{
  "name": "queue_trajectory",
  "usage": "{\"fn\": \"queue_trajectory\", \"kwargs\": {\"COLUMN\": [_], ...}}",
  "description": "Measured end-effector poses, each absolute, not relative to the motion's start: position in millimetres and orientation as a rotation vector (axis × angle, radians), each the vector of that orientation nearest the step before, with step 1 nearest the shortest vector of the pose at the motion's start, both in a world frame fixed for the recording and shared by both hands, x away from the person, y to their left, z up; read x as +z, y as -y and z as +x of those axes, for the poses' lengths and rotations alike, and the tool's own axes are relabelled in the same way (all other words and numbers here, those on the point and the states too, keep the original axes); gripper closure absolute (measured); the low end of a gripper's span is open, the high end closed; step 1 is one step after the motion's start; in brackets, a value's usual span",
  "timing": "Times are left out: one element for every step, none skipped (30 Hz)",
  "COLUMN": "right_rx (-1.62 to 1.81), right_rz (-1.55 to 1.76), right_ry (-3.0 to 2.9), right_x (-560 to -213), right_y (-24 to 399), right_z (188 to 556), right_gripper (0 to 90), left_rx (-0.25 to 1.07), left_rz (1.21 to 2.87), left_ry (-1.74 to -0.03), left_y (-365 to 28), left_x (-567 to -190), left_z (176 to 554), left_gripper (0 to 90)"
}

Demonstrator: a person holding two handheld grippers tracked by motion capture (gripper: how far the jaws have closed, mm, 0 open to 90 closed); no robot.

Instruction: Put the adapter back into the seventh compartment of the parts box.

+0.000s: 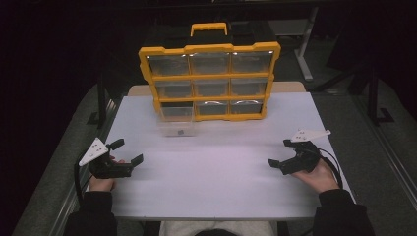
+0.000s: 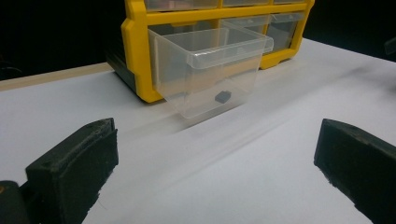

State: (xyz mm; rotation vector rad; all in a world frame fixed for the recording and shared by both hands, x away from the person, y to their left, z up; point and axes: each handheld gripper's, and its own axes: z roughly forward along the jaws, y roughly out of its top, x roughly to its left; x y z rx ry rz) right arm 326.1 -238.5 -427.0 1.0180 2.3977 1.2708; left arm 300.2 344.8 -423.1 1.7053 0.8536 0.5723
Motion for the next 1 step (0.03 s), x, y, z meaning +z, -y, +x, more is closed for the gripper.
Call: {"fn": "queue_trajectory", "kwargs": {"right_rx": [1.272], "right_rz": [1.024], "right_ry": [-2.397], "right_x": [-428.3], "right_y": [239.5], "right_z": [325.4], "right_gripper": [0.0], "left_rx": [0.573], "left_rz": [1.704], "left_ry": [-0.853], "left_y": [-344.7], "left_x": [-423.0], "left_z": [300.3], "left_gripper": [0.0]}}
